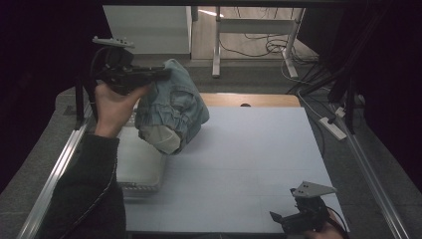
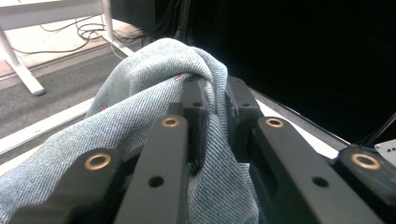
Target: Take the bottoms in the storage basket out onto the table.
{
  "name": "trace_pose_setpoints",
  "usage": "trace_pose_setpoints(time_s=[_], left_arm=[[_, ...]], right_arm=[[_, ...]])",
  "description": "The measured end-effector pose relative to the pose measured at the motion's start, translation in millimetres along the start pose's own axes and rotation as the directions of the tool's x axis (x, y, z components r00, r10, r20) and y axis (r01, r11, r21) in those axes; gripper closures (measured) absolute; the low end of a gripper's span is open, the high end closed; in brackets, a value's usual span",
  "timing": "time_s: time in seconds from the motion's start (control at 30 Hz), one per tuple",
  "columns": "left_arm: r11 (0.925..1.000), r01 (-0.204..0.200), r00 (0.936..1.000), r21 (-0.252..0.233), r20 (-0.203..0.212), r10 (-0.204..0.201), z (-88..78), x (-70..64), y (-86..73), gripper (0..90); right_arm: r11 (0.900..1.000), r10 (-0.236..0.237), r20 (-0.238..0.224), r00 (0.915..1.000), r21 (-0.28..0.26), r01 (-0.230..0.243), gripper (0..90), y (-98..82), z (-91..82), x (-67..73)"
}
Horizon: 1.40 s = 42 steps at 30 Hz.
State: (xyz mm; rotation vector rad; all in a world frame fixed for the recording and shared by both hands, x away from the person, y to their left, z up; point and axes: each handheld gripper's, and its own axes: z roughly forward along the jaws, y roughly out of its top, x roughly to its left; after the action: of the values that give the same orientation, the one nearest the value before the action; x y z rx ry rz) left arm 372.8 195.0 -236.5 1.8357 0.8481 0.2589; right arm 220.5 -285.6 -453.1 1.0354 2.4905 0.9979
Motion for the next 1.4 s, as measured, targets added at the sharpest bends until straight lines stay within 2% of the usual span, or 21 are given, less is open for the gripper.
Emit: trace_pose_setpoints(time_s=[0.37,0.77,1.07,1.13,1.27,1.4], left_arm=[[0.9989,-0.04,0.9982,0.026,0.047,0.039,35.5,-16.1,7.7,79.8],[0.9944,-0.091,0.9917,0.054,0.097,0.085,78.5,-35.7,7.1,79.8],[0.9869,-0.124,0.9863,0.104,0.122,0.111,122.0,-46.0,-8.3,79.7],[0.9829,-0.136,0.9852,0.124,0.122,0.121,130.6,-46.6,-12.5,79.6],[0.9774,-0.14,0.985,0.158,0.123,0.122,145.7,-46.0,-21.9,79.5],[0.9763,-0.132,0.9863,0.172,0.122,0.112,155.8,-43.1,-31.1,79.4]], right_arm=[[1.0,0.003,-0.004,1.0,-0.008,-0.003,0.0,-0.4,-0.9,-0.8],[1.0,0.009,-0.01,0.9999,-0.01,-0.009,0.0,-0.6,-1.4,-1.2],[1.0,0.01,-0.013,0.9999,-0.013,-0.01,0.0,-1.0,-2.2,-1.4],[1.0,0.011,-0.014,0.9998,-0.013,-0.012,0.0,-1.0,-2.4,-1.6],[1.0,0.011,-0.017,0.9998,-0.014,-0.011,0.0,-1.1,-2.5,-1.8],[1.0,0.012,-0.018,0.9998,-0.014,-0.012,0.0,-1.1,-2.5,-1.8]])
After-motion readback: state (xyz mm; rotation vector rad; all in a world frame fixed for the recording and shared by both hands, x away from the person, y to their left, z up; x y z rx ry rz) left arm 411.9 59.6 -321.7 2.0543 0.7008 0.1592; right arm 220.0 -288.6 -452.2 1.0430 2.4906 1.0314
